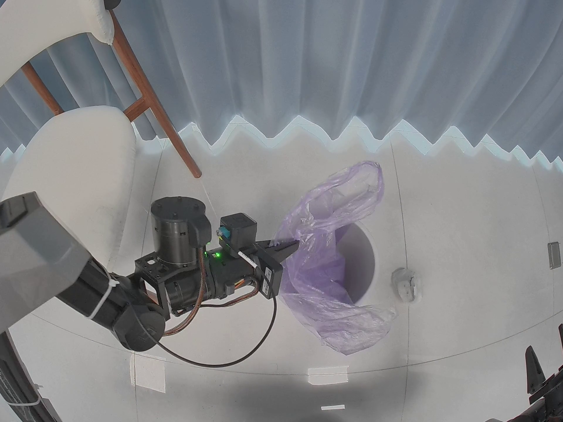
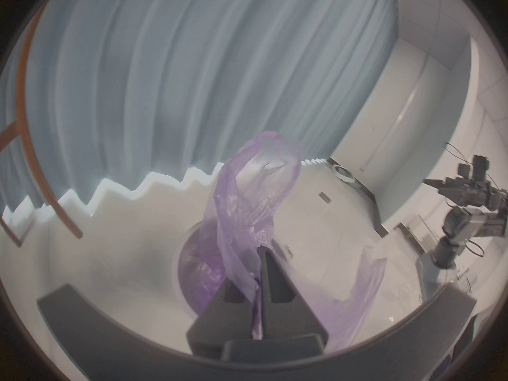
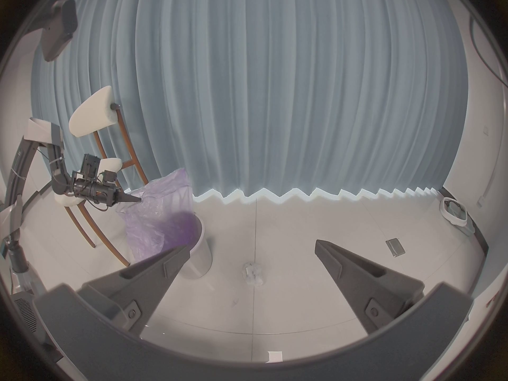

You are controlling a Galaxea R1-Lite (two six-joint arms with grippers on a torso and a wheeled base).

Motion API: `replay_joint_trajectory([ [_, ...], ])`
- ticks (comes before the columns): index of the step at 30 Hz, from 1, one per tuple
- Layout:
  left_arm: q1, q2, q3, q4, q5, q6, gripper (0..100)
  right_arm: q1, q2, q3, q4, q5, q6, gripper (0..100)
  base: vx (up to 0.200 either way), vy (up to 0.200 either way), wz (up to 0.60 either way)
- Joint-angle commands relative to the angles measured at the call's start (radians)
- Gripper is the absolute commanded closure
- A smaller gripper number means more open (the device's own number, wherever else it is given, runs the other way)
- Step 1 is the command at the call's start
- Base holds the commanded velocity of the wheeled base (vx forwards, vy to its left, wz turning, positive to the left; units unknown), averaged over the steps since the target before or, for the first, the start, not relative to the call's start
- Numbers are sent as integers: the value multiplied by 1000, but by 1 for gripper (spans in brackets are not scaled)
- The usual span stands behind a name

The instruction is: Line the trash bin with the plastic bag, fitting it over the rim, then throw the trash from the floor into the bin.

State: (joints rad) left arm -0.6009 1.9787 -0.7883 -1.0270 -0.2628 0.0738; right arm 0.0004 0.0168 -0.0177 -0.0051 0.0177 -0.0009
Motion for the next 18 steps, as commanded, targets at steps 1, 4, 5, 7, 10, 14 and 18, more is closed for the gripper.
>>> replay_joint_trajectory([
  [1,-39,-92,-48,84,-47,44,100,1,-15,18,1,4,-7,0,0,0,0],
  [4,-65,-81,-63,147,-46,53,100,1,-14,18,1,8,-10,0,0,0,0],
  [5,-79,-74,-60,173,-41,67,100,1,-15,18,1,8,-7,0,0,0,0],
  [7,-88,-74,-57,176,-35,98,100,1,-8,-7,-19,11,-1,0,0,0,0],
  [10,-89,-81,-62,179,-9,109,100,93,239,-166,-168,13,32,0,0,0,0],
  [14,-88,-74,-81,173,16,112,100,334,477,-231,-96,16,263,0,0,0,0],
  [18,-86,-75,-80,176,37,112,100,489,752,-355,-69,48,535,0,0,0,0],
])
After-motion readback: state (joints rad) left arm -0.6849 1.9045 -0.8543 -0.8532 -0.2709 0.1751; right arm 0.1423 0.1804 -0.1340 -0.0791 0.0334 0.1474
